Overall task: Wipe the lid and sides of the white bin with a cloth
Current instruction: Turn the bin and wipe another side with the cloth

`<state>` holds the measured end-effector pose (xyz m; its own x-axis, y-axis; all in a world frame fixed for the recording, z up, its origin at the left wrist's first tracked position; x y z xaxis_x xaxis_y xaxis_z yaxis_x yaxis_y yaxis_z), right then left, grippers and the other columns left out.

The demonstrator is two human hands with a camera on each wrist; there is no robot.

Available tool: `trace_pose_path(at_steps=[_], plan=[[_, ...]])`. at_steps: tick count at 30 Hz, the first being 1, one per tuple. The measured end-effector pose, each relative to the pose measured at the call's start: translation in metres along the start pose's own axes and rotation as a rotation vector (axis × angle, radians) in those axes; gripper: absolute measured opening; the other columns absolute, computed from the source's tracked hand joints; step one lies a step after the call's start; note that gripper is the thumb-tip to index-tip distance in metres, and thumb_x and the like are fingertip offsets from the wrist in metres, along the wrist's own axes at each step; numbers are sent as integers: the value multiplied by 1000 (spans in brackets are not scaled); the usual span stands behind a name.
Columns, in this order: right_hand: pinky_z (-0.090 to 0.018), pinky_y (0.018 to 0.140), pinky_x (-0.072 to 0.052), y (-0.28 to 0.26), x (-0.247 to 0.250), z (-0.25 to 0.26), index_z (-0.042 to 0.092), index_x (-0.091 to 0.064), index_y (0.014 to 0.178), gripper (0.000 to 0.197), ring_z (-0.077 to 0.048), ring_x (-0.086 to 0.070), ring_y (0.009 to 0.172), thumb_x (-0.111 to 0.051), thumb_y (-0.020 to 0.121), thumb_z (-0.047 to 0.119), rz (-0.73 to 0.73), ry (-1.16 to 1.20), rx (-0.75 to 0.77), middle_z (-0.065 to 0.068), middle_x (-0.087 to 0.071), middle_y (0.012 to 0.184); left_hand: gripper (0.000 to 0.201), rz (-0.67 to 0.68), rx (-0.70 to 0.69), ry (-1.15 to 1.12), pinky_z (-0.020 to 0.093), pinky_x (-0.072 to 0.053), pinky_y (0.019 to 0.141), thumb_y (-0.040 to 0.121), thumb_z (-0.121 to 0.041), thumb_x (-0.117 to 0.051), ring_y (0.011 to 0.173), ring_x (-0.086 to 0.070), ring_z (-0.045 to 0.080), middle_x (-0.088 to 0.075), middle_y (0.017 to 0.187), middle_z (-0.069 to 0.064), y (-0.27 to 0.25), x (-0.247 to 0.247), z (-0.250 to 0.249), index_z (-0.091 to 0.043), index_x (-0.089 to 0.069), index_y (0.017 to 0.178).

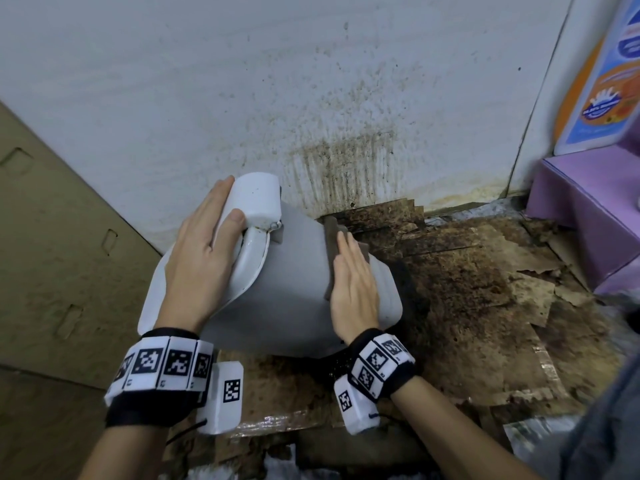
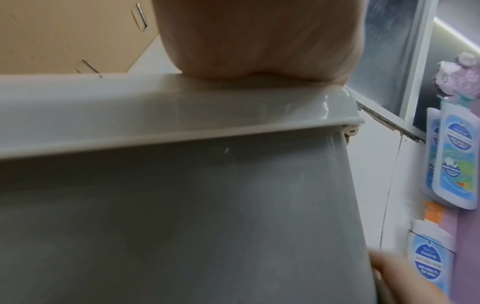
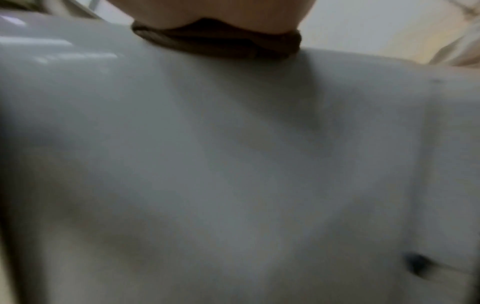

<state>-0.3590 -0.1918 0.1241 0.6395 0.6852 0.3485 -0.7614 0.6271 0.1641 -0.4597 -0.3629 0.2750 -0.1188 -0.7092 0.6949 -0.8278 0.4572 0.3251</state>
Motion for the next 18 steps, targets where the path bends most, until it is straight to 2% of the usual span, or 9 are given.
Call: trace_pose_path(at_steps=[3,5,7,10,14,18], plan=[[-30,127,-6,4,-12,58,23,-16,161,61,0,-4,154,-6,104,44,109,31,148,7,-11,169,68,1,-11,19,41,-28,120,93,-65,-23,148,-33,8,-35,162,-21,-1,-2,-2,-43,-33,157],[-26,126,-4,6,-17,83,22,-14,162,56,1,-1,154,-11,108,38,200,74,229,6,-8,170,67,-2,-19,18,42,-29,120,94,-65,-23,148,-33,8,-35,162,-21,-1,-2,-2,-42,-33,157],[-27,127,-5,9,-18,89,20,-15,162,53,1,-1,154,-19,110,34,251,89,284,5,-9,170,66,-5,-16,6,44,-29,120,95,-65,-24,148,-33,7,-35,162,-21,-1,0,-1,-42,-33,157],[-32,127,-12,11,-13,78,21,-18,161,53,-1,-7,154,-27,111,32,213,32,350,6,-13,169,67,3,-30,-8,44,-27,122,95,-65,-26,149,-32,6,-34,162,-20,-2,-2,-2,-41,-33,157],[-36,126,-18,11,-1,34,27,-24,160,55,0,-13,153,-26,108,44,132,16,247,12,-19,167,67,7,-16,-19,43,-26,122,94,-67,-27,148,-31,5,-35,162,-21,-2,0,0,-42,-34,156],[-38,126,-16,9,15,-32,33,-26,159,55,3,-14,151,-27,106,50,109,-17,56,18,-22,165,67,2,-4,-46,43,-26,123,95,-66,-28,148,-31,3,-36,161,-22,-2,4,4,-41,-36,156]])
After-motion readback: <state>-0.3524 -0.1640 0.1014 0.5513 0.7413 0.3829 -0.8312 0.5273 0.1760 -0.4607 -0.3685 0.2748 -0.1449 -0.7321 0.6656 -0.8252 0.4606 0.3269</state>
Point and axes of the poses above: each hand's wrist, its own y-axis towards the middle knuckle, its own x-axis out of the back of the hand, z = x × y, the point moved 10 cm from there along y, towards the middle knuckle
